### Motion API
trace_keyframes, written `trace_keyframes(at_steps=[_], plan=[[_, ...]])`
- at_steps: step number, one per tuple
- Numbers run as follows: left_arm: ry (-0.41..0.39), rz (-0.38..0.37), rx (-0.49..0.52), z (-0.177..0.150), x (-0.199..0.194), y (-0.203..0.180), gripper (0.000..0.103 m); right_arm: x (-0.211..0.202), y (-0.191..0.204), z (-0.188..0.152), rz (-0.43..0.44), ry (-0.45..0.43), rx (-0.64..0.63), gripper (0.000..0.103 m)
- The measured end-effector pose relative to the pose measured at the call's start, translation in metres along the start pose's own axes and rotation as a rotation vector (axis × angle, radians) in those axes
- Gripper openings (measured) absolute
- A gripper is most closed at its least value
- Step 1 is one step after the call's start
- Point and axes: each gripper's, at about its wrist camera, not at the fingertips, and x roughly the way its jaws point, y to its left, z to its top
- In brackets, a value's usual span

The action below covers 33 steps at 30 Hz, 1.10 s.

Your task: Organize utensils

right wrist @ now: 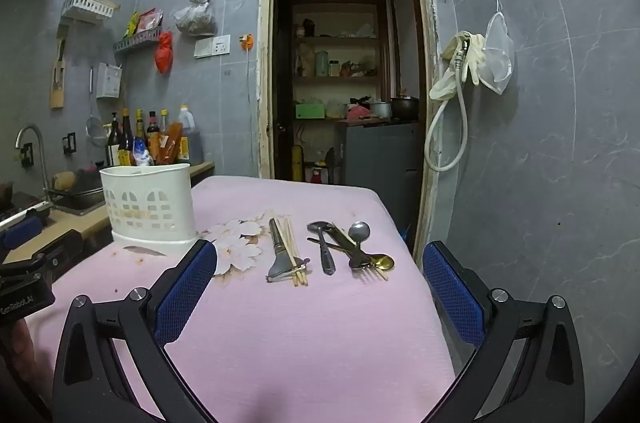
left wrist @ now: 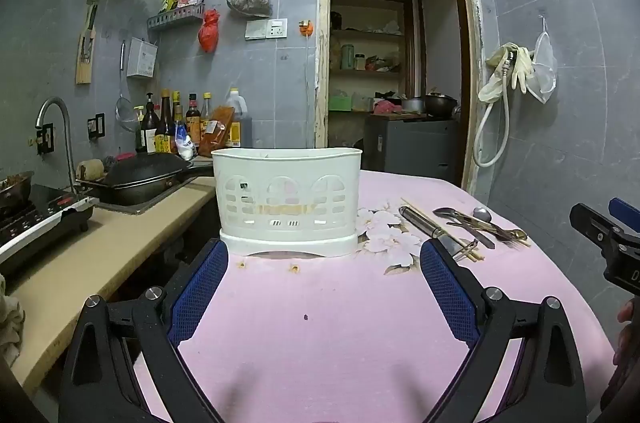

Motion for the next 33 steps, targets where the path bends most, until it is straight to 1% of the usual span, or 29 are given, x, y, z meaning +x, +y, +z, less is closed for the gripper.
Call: trace_keyframes(at_steps=[16,21,23,33], plan=[[0.007,-0.011,-0.004,-0.0041,0.0006,0.0031,0.094,0.0026,0.0011,-0.0014,0.000,0.007,-0.002,0.103],[0.011,-0.013,-0.003,-0.0040,0.0050,0.0092,0.094,0.0015,-0.0009,-0.0001,0.001,0.008,-0.001,0.103],[0.013,-0.010,-0.003,-0.0057,0.0042,0.0057,0.094,0.0063,0.0052,-0.0049,0.001,0.009,0.000,0.103],[0.019,-0.009,-0.005,-0.0068,0.0057,0.0050,0.094,0.0080,0.0058,-0.0078,0.000,0.012,-0.004,0.103]])
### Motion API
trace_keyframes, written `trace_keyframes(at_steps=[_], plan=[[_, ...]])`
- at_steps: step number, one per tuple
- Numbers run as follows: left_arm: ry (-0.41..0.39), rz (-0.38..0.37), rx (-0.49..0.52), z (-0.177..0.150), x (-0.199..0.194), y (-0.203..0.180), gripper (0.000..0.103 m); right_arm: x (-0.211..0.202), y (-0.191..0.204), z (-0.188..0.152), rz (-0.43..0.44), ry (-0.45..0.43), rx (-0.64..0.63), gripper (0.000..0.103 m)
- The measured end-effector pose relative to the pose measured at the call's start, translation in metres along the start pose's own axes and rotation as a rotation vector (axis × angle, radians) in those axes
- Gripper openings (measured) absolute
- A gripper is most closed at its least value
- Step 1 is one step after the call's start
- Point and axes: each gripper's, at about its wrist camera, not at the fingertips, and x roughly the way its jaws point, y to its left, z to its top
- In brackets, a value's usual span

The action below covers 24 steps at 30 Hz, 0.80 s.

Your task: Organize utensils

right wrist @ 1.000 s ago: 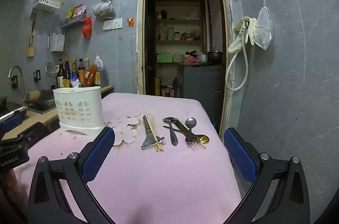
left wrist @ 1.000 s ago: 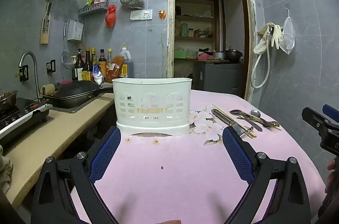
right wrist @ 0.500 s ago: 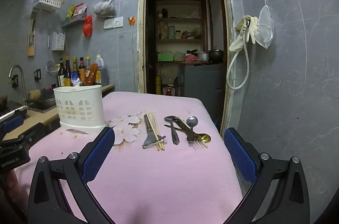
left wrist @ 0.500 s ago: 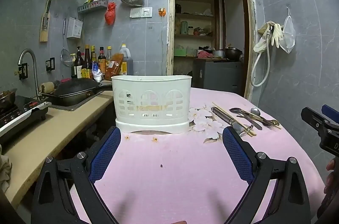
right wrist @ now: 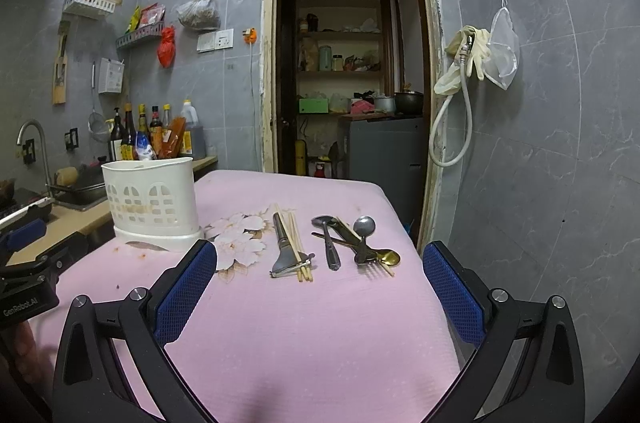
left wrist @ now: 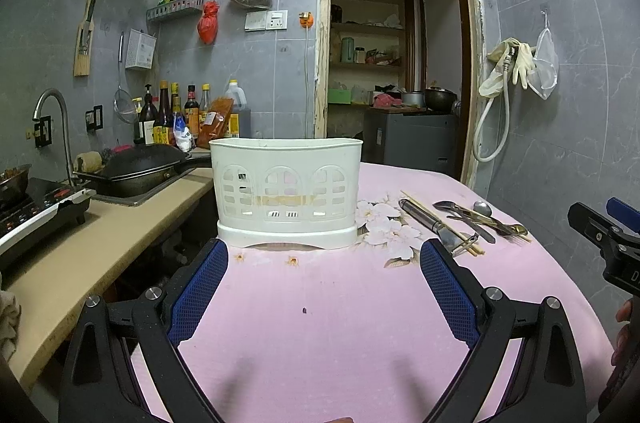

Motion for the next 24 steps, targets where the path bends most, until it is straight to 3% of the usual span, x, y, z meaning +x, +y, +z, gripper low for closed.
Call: trace_keyframes(at_steps=[24], plan=[[0.004,-0.001,-0.002,-0.0024,-0.0002,0.0000,0.094,-0.0010,0.0055,-0.0016,0.011,0.012,0.007,0.103]])
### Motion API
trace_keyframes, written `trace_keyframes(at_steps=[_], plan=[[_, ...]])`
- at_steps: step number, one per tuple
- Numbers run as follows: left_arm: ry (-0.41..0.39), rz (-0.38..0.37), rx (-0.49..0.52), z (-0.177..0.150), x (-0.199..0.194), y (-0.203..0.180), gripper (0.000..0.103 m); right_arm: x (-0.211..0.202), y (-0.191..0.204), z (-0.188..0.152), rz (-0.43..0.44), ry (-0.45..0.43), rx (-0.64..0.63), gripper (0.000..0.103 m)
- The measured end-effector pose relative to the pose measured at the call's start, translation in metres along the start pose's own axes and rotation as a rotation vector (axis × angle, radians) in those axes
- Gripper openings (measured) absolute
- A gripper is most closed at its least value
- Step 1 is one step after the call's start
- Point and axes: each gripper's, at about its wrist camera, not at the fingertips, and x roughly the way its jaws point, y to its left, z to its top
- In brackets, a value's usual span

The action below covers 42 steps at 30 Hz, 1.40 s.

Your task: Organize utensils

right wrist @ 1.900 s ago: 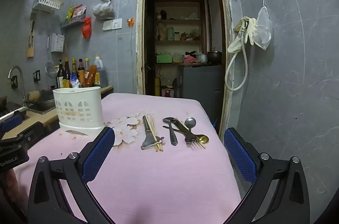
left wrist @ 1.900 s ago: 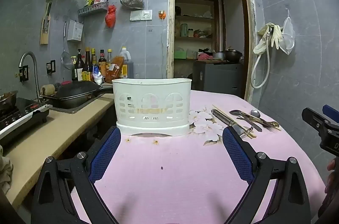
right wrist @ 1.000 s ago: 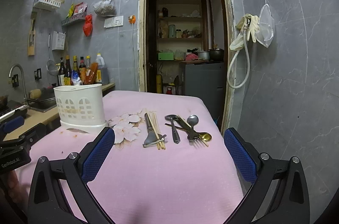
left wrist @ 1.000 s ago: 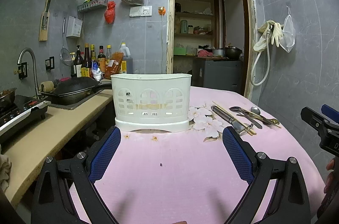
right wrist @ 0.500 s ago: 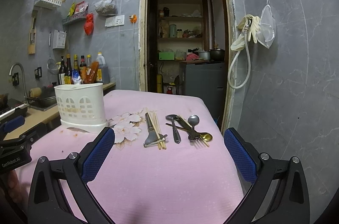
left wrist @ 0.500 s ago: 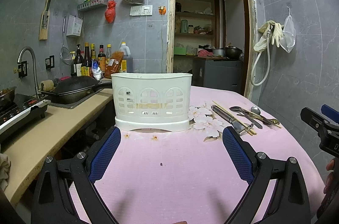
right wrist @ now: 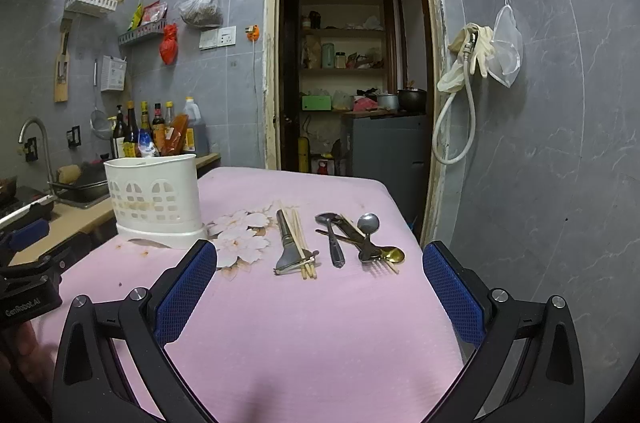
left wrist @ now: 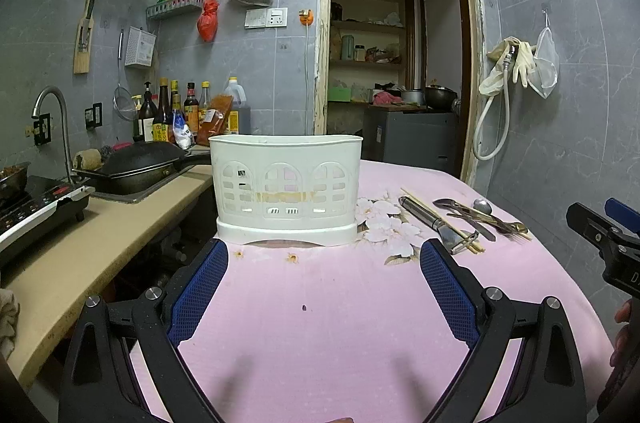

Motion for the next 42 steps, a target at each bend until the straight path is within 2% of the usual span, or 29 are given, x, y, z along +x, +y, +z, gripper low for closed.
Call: trace_keyframes(at_steps=[31,42], plan=[[0.016,-0.004,-0.005,-0.009,0.003,0.000,0.094,0.000,0.003,0.000,0.006,0.013,-0.008,0.103],[0.070,-0.027,0.002,0.002,0.012,0.000,0.094,0.007,0.003,-0.001,-0.003,0.047,-0.016,0.103]])
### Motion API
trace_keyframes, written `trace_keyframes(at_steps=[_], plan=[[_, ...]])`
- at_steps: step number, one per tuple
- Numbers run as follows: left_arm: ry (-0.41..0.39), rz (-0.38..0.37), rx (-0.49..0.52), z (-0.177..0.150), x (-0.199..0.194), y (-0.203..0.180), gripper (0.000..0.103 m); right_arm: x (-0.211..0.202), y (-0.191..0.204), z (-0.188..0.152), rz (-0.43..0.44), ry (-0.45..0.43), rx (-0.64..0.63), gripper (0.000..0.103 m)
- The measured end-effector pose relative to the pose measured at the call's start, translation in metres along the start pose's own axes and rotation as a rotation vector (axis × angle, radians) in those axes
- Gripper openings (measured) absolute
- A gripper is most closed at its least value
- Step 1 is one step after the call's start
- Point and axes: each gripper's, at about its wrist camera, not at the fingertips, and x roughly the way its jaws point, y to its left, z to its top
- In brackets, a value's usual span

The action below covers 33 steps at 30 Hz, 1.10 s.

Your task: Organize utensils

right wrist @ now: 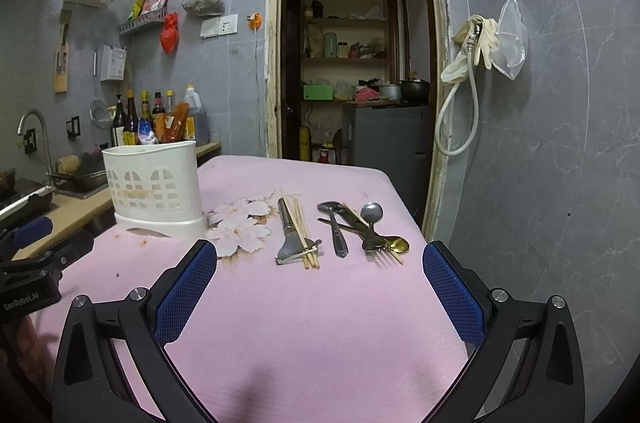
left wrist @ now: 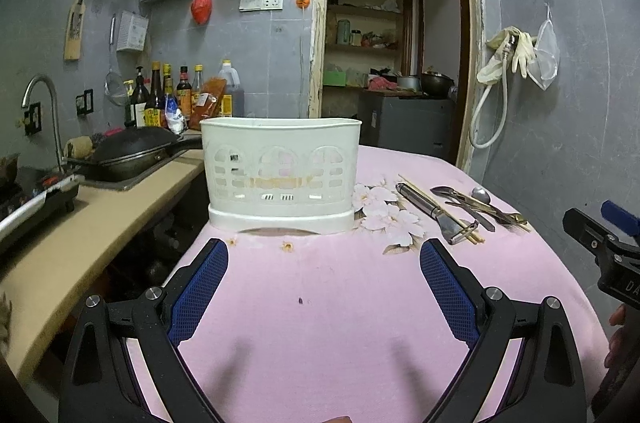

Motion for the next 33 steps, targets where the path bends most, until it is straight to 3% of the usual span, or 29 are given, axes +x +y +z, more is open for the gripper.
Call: trace_keyframes(at_steps=[5,10,15,20,22,27,31,33], plan=[[0.009,-0.028,0.077,0.024,0.014,-0.011,0.094,0.004,-0.006,0.012,-0.036,-0.009,-0.071,0.103],[0.054,-0.113,0.126,0.047,0.044,-0.036,0.094,0.018,-0.025,0.033,-0.079,-0.027,-0.126,0.103],[0.155,-0.200,0.127,0.064,0.087,-0.058,0.094,0.052,-0.057,0.053,-0.051,0.042,-0.127,0.103],[0.249,-0.273,0.106,0.076,0.131,-0.078,0.093,0.102,-0.085,0.064,-0.043,0.170,-0.130,0.103],[0.269,-0.293,0.105,0.081,0.149,-0.084,0.087,0.119,-0.093,0.065,-0.013,0.202,-0.132,0.103],[0.338,-0.312,0.100,0.089,0.194,-0.092,0.056,0.167,-0.107,0.066,0.037,0.301,-0.143,0.101],[0.411,-0.333,0.061,0.091,0.229,-0.092,0.038,0.200,-0.115,0.062,0.057,0.384,-0.160,0.082],[0.448,-0.341,0.033,0.092,0.245,-0.089,0.034,0.219,-0.120,0.059,0.069,0.429,-0.161,0.080]])
